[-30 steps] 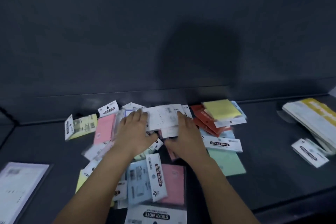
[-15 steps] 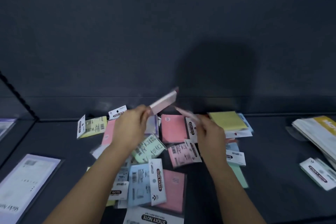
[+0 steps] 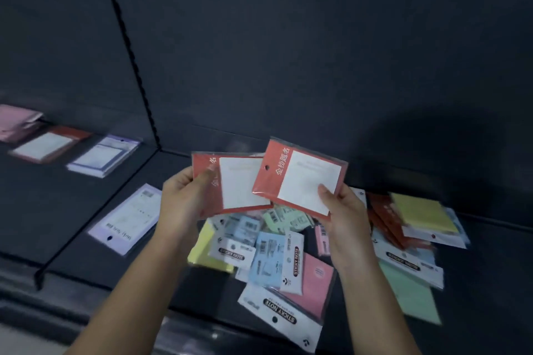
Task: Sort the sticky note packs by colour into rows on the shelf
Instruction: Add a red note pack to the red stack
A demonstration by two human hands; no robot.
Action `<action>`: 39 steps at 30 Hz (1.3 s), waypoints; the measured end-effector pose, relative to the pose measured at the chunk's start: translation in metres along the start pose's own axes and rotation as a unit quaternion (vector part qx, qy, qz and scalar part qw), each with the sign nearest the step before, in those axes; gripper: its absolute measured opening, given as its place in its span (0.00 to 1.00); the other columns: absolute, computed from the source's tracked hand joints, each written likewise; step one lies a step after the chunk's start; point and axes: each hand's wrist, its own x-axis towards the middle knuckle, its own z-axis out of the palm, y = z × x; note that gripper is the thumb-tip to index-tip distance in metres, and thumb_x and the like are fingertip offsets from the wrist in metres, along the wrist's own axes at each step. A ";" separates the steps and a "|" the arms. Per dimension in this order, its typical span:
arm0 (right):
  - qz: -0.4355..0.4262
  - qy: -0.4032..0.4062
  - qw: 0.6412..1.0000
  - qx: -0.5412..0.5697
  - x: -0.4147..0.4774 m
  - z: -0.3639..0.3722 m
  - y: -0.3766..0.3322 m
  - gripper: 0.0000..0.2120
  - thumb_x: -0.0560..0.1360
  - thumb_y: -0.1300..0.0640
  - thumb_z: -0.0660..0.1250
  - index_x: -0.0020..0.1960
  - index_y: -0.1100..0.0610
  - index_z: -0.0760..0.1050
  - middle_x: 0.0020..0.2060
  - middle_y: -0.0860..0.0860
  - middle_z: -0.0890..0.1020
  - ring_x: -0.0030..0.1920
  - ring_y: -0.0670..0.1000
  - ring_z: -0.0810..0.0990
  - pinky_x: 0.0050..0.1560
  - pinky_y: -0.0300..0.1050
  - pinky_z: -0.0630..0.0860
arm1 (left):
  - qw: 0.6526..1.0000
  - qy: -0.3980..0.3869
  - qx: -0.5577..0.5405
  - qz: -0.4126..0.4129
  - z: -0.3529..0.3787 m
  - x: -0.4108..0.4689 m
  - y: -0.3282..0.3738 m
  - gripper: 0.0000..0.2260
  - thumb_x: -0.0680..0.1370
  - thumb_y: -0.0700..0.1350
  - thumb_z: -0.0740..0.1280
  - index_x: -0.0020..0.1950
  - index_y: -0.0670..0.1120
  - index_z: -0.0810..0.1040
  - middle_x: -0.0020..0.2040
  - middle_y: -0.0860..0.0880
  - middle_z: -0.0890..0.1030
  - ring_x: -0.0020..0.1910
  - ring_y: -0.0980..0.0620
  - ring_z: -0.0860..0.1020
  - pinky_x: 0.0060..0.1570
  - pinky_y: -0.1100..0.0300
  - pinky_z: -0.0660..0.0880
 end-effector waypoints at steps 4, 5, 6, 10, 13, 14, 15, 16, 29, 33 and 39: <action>0.045 -0.069 0.996 -0.022 -0.013 0.018 0.017 0.07 0.77 0.60 0.63 0.52 0.53 0.78 0.47 0.50 0.85 0.47 0.49 0.83 0.51 0.47 0.77 | 0.999 0.011 -0.006 -0.038 -0.022 -0.006 0.000 0.07 0.79 0.43 0.63 0.45 0.42 0.79 0.33 0.51 0.84 0.29 0.55 0.80 0.27 0.65 0.75; 0.057 -0.085 0.994 -0.027 -0.017 0.023 0.020 0.07 0.77 0.59 0.64 0.52 0.52 0.78 0.47 0.49 0.85 0.49 0.50 0.83 0.52 0.48 0.76 | 0.999 0.003 -0.007 -0.046 -0.026 -0.008 -0.001 0.08 0.79 0.44 0.63 0.46 0.42 0.79 0.34 0.50 0.84 0.30 0.55 0.80 0.28 0.64 0.75; 0.062 -0.092 0.993 -0.034 -0.020 0.028 0.023 0.07 0.77 0.59 0.64 0.53 0.51 0.78 0.47 0.49 0.85 0.50 0.51 0.82 0.53 0.49 0.76 | 0.998 -0.009 -0.009 -0.054 -0.028 -0.010 -0.001 0.08 0.79 0.46 0.63 0.47 0.43 0.79 0.35 0.49 0.84 0.30 0.55 0.81 0.29 0.64 0.76; 0.043 -0.116 0.991 -0.053 -0.031 0.048 0.032 0.09 0.78 0.59 0.62 0.57 0.53 0.75 0.49 0.47 0.84 0.48 0.46 0.83 0.45 0.38 0.78 | 0.996 -0.057 0.048 -0.056 -0.034 -0.022 0.001 0.17 0.80 0.54 0.58 0.45 0.45 0.80 0.35 0.50 0.84 0.30 0.54 0.81 0.36 0.59 0.76; 0.060 -0.133 0.989 -0.040 -0.042 0.068 0.038 0.08 0.78 0.59 0.62 0.55 0.53 0.75 0.48 0.48 0.84 0.47 0.46 0.83 0.44 0.40 0.79 | 0.997 -0.021 0.057 -0.052 -0.045 -0.027 0.008 0.22 0.79 0.59 0.54 0.39 0.48 0.80 0.33 0.51 0.84 0.31 0.54 0.82 0.41 0.55 0.76; 0.064 -0.128 0.989 -0.039 -0.046 0.076 0.041 0.07 0.78 0.59 0.62 0.55 0.53 0.75 0.48 0.48 0.84 0.48 0.47 0.83 0.46 0.42 0.79 | 0.997 -0.022 0.042 -0.053 -0.052 -0.028 0.012 0.22 0.79 0.60 0.53 0.39 0.49 0.80 0.33 0.52 0.84 0.32 0.54 0.82 0.40 0.56 0.75; 0.068 -0.118 0.990 -0.036 -0.050 0.086 0.045 0.07 0.78 0.58 0.62 0.55 0.53 0.74 0.49 0.49 0.84 0.49 0.49 0.83 0.47 0.44 0.79 | 0.998 -0.036 0.028 -0.052 -0.060 -0.028 0.016 0.22 0.79 0.60 0.53 0.40 0.50 0.81 0.35 0.51 0.84 0.34 0.54 0.83 0.40 0.57 0.74; 0.072 -0.105 0.991 -0.029 -0.054 0.096 0.049 0.06 0.78 0.58 0.62 0.54 0.52 0.74 0.48 0.49 0.84 0.49 0.49 0.82 0.50 0.46 0.78 | 0.997 -0.057 0.010 -0.045 -0.070 -0.028 0.022 0.19 0.79 0.58 0.56 0.42 0.50 0.82 0.38 0.51 0.85 0.36 0.53 0.83 0.41 0.57 0.74; 0.116 -0.083 0.985 0.093 -0.137 0.333 0.107 0.13 0.76 0.61 0.64 0.60 0.54 0.70 0.52 0.53 0.82 0.52 0.51 0.81 0.49 0.45 0.77 | 0.996 0.032 -0.083 0.007 -0.275 0.013 0.053 0.08 0.76 0.35 0.64 0.54 0.42 0.77 0.45 0.46 0.84 0.41 0.50 0.82 0.39 0.60 0.77; 0.093 -0.098 0.991 0.002 -0.136 0.366 0.115 0.11 0.76 0.62 0.64 0.58 0.56 0.72 0.51 0.54 0.81 0.47 0.51 0.79 0.46 0.45 0.74 | 1.000 0.003 0.008 -0.026 -0.333 0.043 0.075 0.09 0.76 0.35 0.62 0.55 0.42 0.76 0.43 0.47 0.84 0.37 0.52 0.81 0.33 0.63 0.74; 0.057 -0.180 0.970 -0.155 -0.116 0.394 0.129 0.09 0.76 0.60 0.65 0.54 0.50 0.72 0.42 0.44 0.82 0.33 0.36 0.79 0.30 0.28 0.70 | 0.996 0.033 0.083 -0.020 -0.354 0.090 0.078 0.12 0.77 0.37 0.61 0.58 0.46 0.66 0.50 0.49 0.77 0.43 0.53 0.77 0.32 0.62 0.73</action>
